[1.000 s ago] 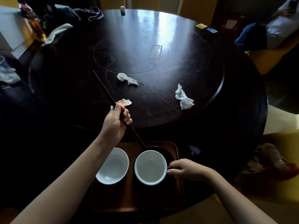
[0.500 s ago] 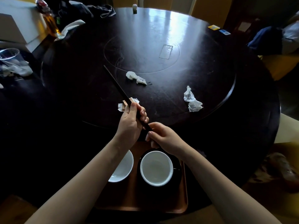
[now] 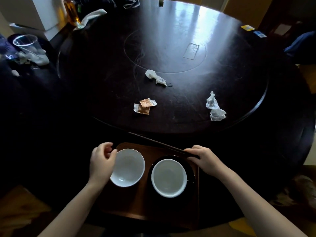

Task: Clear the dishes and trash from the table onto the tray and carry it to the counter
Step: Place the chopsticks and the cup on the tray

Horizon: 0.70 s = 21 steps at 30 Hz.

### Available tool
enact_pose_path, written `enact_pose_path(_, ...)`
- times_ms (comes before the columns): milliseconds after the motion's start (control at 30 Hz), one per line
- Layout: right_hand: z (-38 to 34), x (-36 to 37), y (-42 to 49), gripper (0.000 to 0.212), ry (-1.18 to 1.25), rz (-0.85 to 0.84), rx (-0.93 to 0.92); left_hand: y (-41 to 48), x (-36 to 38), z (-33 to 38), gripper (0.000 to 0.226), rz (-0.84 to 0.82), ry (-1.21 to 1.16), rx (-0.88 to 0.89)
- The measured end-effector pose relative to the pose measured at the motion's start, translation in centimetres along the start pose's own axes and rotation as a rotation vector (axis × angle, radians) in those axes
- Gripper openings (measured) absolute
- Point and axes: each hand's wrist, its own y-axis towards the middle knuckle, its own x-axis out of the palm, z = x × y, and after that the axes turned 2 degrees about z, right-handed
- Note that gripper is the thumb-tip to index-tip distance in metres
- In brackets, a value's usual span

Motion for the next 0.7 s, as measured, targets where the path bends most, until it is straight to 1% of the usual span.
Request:
enact_pose_path(33, 0.7, 0.0, -0.2, 0.032, -0.025, -0.015, 0.017, -0.3, -0.4, -1.0, 0.031, -0.001, 0.043, -0.041)
enact_pose_path(100, 1.6, 0.2, -0.4, 0.032, -0.076, -0.019, 0.041, -1.1, -0.6, -2.5, 0.036, -0.082, 0.109, -0.107)
enact_pose_path(200, 2.4, 0.8, -0.3, 0.034, -0.154, -0.008, 0.044, -2.4, 0.1, -3.5, 0.037, -0.188, 0.17, -0.159)
enact_pose_path(333, 3.1, 1.9, -0.1, 0.039, -0.249, 0.052, -0.033, -2.9, 0.5, -3.7, 0.036, -0.187, 0.183, -0.156)
enact_pose_path(467, 3.9, 2.9, -0.2, 0.037, -0.259, 0.101, -0.168, -3.1, 0.4, -3.4, 0.036, -0.181, 0.175, -0.147)
enact_pose_path(600, 4.4, 3.1, 0.1, 0.039, -0.238, 0.113, -0.245, -3.6, 0.3, -3.3, 0.035, -0.18, 0.16, -0.162)
enact_pose_path(700, 4.6, 3.3, 0.3, 0.047, -0.274, 0.105, -0.306, -3.9, 0.3, -3.1, 0.036, -0.172, 0.158, -0.164)
